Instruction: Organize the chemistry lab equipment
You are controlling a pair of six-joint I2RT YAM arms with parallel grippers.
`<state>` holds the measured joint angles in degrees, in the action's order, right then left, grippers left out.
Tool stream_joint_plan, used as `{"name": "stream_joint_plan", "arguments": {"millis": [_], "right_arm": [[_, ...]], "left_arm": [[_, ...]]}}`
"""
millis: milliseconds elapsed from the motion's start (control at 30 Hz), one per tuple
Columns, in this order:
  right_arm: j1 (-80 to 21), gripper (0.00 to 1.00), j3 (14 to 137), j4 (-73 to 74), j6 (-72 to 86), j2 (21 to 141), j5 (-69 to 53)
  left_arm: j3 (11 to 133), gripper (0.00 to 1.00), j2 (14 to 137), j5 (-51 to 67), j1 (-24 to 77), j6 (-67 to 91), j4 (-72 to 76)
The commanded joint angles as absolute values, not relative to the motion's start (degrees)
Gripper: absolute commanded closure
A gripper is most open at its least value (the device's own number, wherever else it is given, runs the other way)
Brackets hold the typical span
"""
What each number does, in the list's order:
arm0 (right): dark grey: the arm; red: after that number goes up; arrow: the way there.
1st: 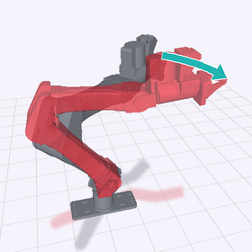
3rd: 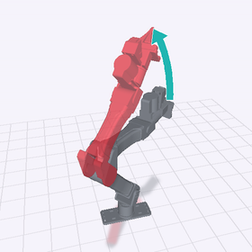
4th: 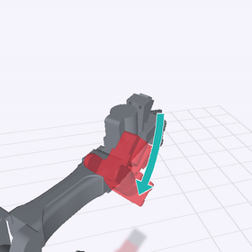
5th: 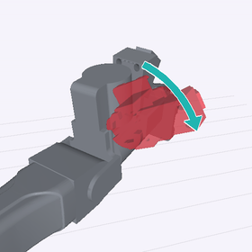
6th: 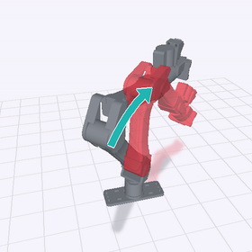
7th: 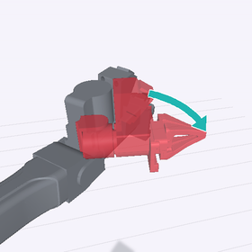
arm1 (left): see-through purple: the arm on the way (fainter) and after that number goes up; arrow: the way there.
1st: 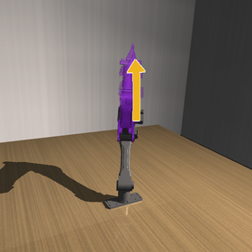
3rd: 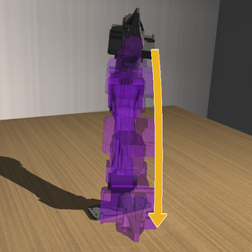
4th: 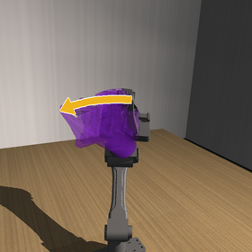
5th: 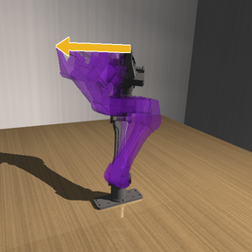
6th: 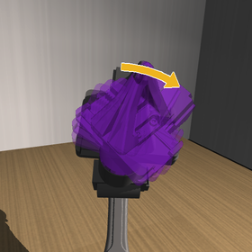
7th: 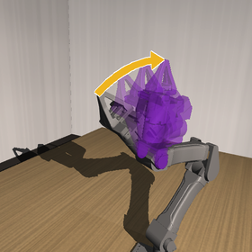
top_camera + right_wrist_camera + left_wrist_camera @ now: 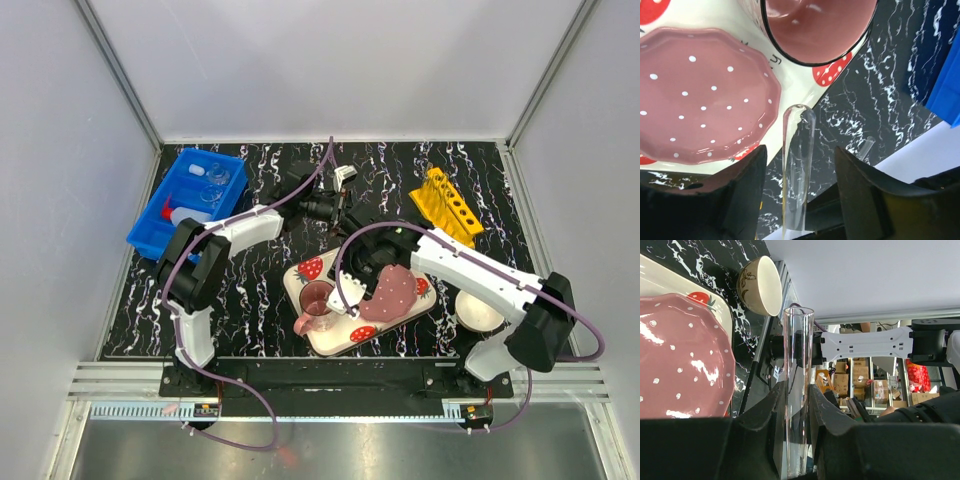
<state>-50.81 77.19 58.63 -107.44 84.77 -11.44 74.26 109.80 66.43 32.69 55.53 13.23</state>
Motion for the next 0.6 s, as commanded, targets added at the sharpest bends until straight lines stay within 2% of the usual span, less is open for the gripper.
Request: {"name": "stream_joint_plan", "arguments": {"millis": [0, 33, 67, 267, 367, 400, 500, 567], "right_arm": [[-51.7, 0.46, 76.3, 56.3, -106.0, 85.5, -8.0], [-51.7, 0.51, 76.3, 56.3, -105.7, 85.8, -7.5], [-51.7, 0.62, 76.4, 56.2, -105.6, 85.7, -7.2], [-51.7, 0.8, 75.4, 55.4, -104.9, 84.6, -7.8], [-51.7, 0.82, 74.8, 54.5, -104.3, 83.5, -8.5], [-51.7, 0.83, 74.8, 54.4, -103.5, 83.1, -9.0], [-51.8, 0.83, 75.2, 54.5, -101.3, 81.7, -10.5], [-51.9, 0.83, 75.8, 54.4, -99.8, 80.7, -11.6]], "left_arm": [[73.3, 0.85, 106.0, 67.9, 32.5, 55.7, 16.8], [73.1, 0.85, 105.9, 67.9, 32.6, 55.6, 16.9], [73.0, 0.85, 105.7, 67.9, 32.7, 55.6, 17.0], [72.3, 0.82, 105.0, 67.6, 32.7, 56.8, 18.4], [72.2, 0.74, 104.0, 67.4, 32.7, 57.5, 19.0], [72.2, 0.66, 103.7, 67.2, 32.6, 57.7, 18.9], [71.7, 0.5, 101.6, 65.7, 31.7, 57.4, 18.0], [71.5, 0.45, 99.4, 64.3, 30.3, 56.3, 16.9]]}}
